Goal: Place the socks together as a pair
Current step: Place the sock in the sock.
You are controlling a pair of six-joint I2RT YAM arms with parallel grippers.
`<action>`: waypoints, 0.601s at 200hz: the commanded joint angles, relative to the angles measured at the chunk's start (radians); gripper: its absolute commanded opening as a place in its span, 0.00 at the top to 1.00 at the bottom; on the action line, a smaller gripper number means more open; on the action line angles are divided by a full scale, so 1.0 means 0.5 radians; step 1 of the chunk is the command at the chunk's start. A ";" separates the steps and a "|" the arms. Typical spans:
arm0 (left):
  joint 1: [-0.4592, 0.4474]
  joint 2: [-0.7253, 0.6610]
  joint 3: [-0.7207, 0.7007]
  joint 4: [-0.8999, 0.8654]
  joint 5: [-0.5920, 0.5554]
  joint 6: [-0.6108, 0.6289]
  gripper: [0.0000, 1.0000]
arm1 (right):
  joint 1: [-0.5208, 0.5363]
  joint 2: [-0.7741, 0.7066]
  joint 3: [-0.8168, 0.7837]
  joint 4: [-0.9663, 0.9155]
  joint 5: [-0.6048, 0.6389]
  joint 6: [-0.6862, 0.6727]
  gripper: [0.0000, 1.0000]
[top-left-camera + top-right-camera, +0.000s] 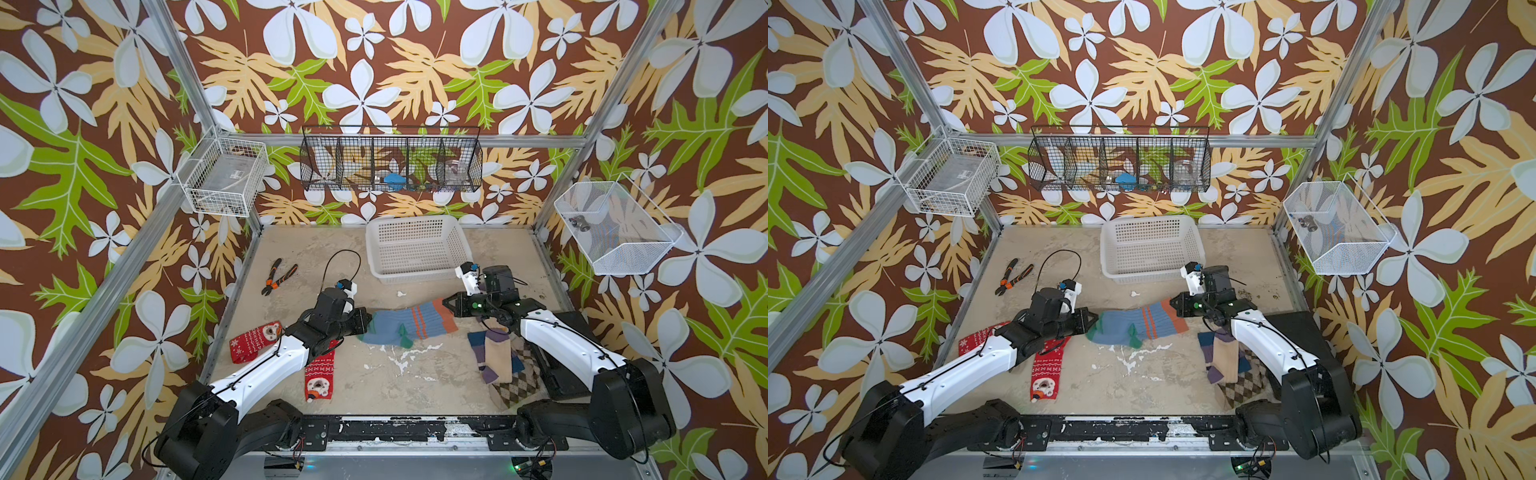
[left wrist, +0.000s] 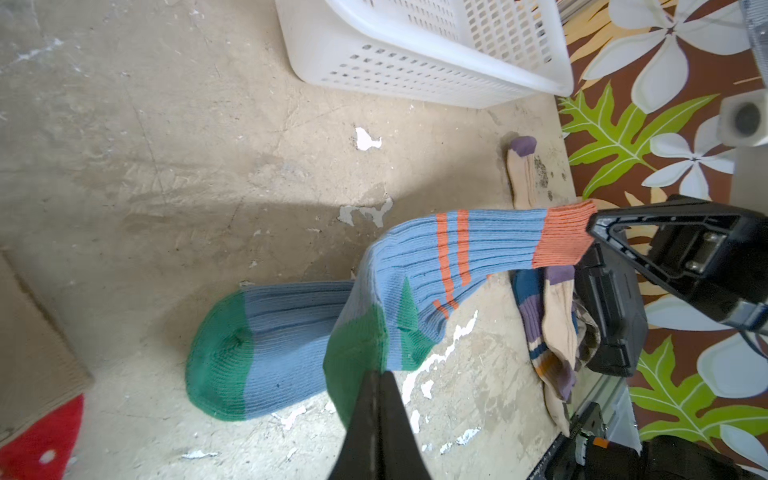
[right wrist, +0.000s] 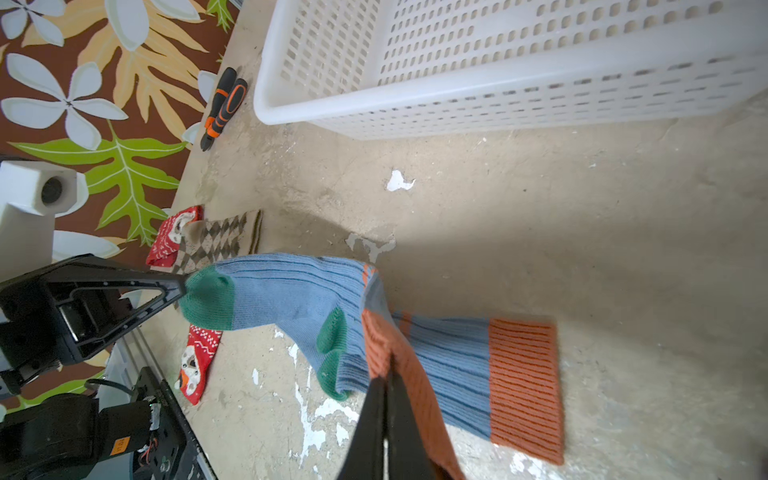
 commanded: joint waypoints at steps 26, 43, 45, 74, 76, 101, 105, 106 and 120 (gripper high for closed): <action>0.006 -0.210 0.074 -0.110 0.166 -0.057 1.00 | 0.002 -0.224 -0.005 -0.139 -0.157 -0.012 1.00; 0.006 -0.308 0.013 -0.148 0.233 -0.097 1.00 | 0.003 -0.326 -0.047 -0.200 -0.176 -0.018 1.00; 0.006 -0.322 0.005 -0.154 0.236 -0.102 1.00 | 0.001 -0.340 -0.053 -0.207 -0.178 -0.019 1.00; 0.006 -0.428 -0.142 -0.177 0.194 -0.124 1.00 | 0.001 -0.417 -0.139 -0.192 -0.150 -0.011 1.00; 0.006 -0.428 -0.151 -0.174 0.191 -0.123 1.00 | 0.001 -0.415 -0.147 -0.184 -0.144 -0.008 1.00; 0.006 -0.347 -0.229 -0.051 0.073 -0.076 1.00 | 0.001 -0.318 -0.197 -0.072 -0.082 0.007 1.00; 0.006 -0.319 -0.235 -0.030 0.033 -0.062 1.00 | 0.001 -0.299 -0.202 -0.053 -0.079 0.010 1.00; 0.006 -0.315 -0.235 -0.023 0.025 -0.058 1.00 | 0.002 -0.295 -0.202 -0.046 -0.080 0.011 1.00; 0.018 -0.198 -0.225 0.066 -0.064 -0.002 1.00 | 0.002 -0.225 -0.202 0.003 0.005 0.011 1.00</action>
